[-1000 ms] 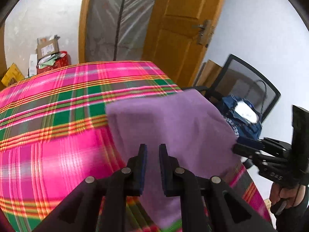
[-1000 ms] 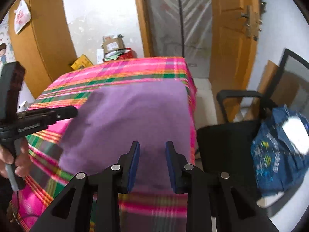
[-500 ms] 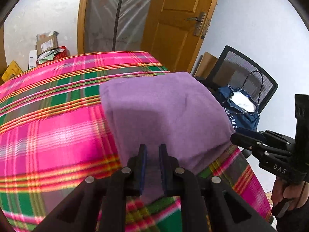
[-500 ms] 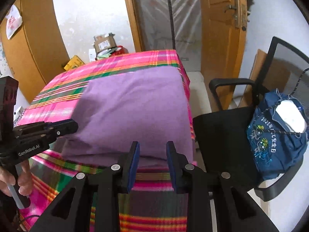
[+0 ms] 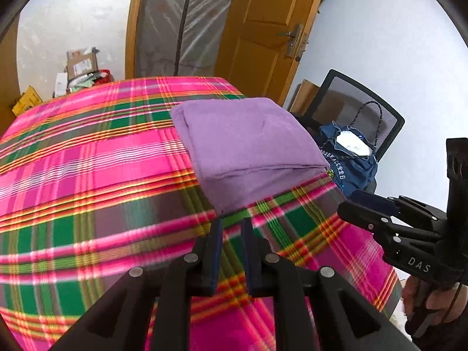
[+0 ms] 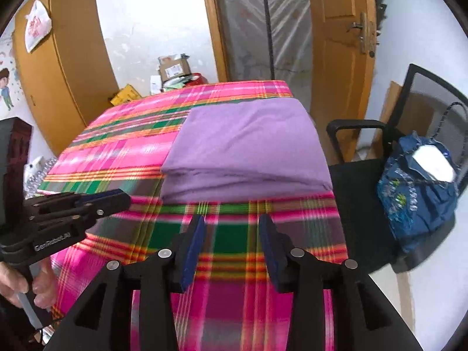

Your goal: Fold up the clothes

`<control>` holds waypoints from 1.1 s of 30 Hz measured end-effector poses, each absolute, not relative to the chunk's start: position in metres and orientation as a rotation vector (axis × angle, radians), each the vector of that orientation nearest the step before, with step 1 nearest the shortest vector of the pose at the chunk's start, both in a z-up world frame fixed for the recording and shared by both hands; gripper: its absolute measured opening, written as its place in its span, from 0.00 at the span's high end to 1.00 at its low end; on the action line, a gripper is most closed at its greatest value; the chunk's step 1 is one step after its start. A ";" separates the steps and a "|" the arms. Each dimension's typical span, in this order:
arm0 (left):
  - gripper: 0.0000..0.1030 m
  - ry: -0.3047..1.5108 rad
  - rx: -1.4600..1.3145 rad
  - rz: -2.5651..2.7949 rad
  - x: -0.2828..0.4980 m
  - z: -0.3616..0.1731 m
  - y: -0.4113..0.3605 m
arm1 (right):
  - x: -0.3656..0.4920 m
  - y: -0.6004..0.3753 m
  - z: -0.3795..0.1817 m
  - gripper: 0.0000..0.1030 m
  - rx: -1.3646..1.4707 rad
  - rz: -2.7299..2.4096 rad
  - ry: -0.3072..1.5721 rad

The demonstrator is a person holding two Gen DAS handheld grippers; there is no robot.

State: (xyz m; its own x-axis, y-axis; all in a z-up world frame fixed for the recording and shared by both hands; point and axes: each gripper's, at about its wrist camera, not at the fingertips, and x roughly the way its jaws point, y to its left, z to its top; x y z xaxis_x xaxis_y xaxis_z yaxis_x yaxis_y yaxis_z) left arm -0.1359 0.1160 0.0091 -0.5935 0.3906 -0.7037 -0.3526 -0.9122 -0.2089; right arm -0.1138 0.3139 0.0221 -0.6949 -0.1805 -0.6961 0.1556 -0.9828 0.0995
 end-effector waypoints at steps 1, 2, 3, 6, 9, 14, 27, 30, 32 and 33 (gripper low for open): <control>0.87 -0.062 -1.104 2.491 -0.130 0.010 0.114 | -0.107 0.310 0.023 0.61 1.139 -2.747 -0.052; 0.87 -0.059 -1.098 2.498 -0.125 0.011 0.111 | -0.102 0.308 0.023 0.61 1.146 -2.756 -0.064; 0.87 -0.060 -1.096 2.505 -0.120 0.011 0.109 | -0.098 0.306 0.023 0.61 1.150 -2.764 -0.076; 0.87 -0.062 -1.087 2.517 -0.107 0.012 0.102 | -0.090 0.302 0.025 0.61 1.150 -2.790 -0.100; 0.87 -0.062 -1.072 2.525 -0.095 0.015 0.097 | -0.081 0.296 0.027 0.61 1.141 -2.812 -0.067; 0.87 -0.074 -1.048 2.547 -0.082 0.021 0.088 | -0.072 0.281 0.034 0.61 1.104 -2.827 -0.007; 0.77 -0.098 -1.015 2.557 -0.066 0.024 0.073 | -0.059 0.250 0.040 0.61 1.068 -2.817 0.073; 0.70 -0.099 -1.008 2.557 -0.064 0.024 0.071 | -0.059 0.248 0.037 0.61 1.068 -2.814 0.070; 0.68 -0.095 -1.009 2.557 -0.064 0.024 0.071 | -0.060 0.247 0.035 0.61 1.068 -2.811 0.062; 0.66 -0.092 -1.010 2.558 -0.064 0.024 0.072 | -0.060 0.246 0.035 0.61 1.069 -2.809 0.058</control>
